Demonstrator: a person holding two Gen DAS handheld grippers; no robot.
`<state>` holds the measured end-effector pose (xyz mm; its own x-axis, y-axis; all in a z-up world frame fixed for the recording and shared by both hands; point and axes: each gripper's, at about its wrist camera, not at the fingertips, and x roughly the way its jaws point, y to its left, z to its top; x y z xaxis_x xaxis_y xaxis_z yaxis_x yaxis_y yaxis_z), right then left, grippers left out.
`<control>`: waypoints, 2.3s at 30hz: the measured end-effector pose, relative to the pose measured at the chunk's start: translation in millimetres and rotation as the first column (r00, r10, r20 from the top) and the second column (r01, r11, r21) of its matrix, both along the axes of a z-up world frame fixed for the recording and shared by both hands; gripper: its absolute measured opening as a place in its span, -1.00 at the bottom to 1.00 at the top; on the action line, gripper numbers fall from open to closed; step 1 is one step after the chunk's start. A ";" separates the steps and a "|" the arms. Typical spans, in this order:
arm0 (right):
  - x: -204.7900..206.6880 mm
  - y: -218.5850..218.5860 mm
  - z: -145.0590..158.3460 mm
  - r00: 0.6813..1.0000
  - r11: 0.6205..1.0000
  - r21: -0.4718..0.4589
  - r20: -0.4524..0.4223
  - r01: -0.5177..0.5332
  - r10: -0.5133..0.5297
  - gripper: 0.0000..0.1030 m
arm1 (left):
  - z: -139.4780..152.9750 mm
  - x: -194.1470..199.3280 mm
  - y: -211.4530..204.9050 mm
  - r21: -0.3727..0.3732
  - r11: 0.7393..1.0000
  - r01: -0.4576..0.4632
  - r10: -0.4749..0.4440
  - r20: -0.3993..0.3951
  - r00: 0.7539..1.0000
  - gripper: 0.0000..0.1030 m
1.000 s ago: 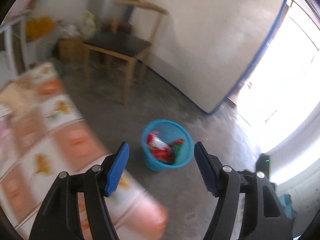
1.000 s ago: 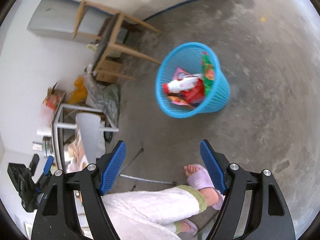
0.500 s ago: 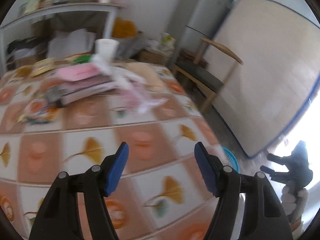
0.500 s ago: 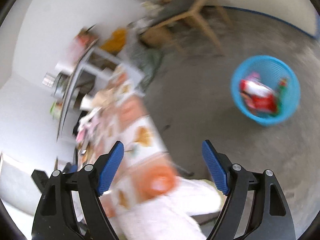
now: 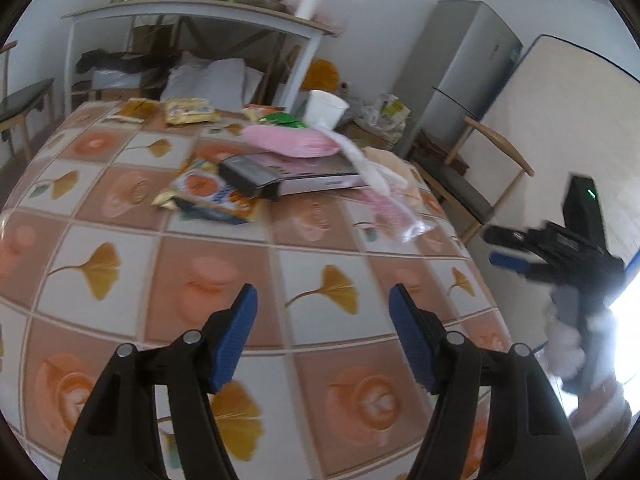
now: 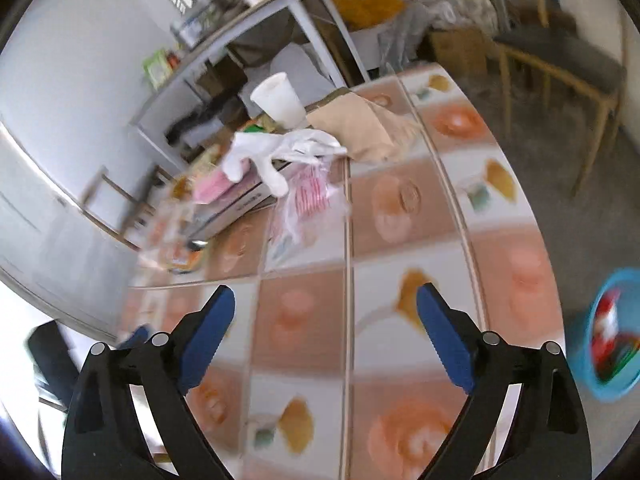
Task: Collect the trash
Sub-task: 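Swing both open tools back toward the table, then grasp the clear plastic bag with the right tool while the left tool grasps the Enaak biscuit pack, then lift the clear bag and Enaak pack off the table toward the wastebasket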
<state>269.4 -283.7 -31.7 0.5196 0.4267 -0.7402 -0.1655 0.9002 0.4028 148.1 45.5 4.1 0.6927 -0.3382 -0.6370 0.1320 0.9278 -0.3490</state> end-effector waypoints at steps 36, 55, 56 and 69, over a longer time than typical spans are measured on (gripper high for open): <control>-21.1 44.1 -41.2 0.994 0.973 -0.201 -0.044 -0.111 0.104 0.12 | -19.2 129.3 75.2 0.201 0.969 -0.142 0.167 -0.113 0.979 0.04; -43.8 40.2 -40.4 0.994 0.990 -0.110 -0.080 -0.088 0.080 0.11 | -25.6 61.7 71.9 0.218 0.955 -0.199 0.229 -0.120 0.966 -0.75; -47.1 40.3 -40.3 0.993 0.991 -0.102 -0.085 -0.088 0.080 0.12 | -25.9 50.9 73.3 0.188 0.960 -0.207 0.234 -0.136 0.963 -0.75; -83.1 39.1 -39.5 0.989 0.996 -0.021 -0.123 -0.090 0.087 0.13 | -27.1 -38.1 39.5 0.031 0.994 -0.109 0.113 -0.247 0.962 -0.28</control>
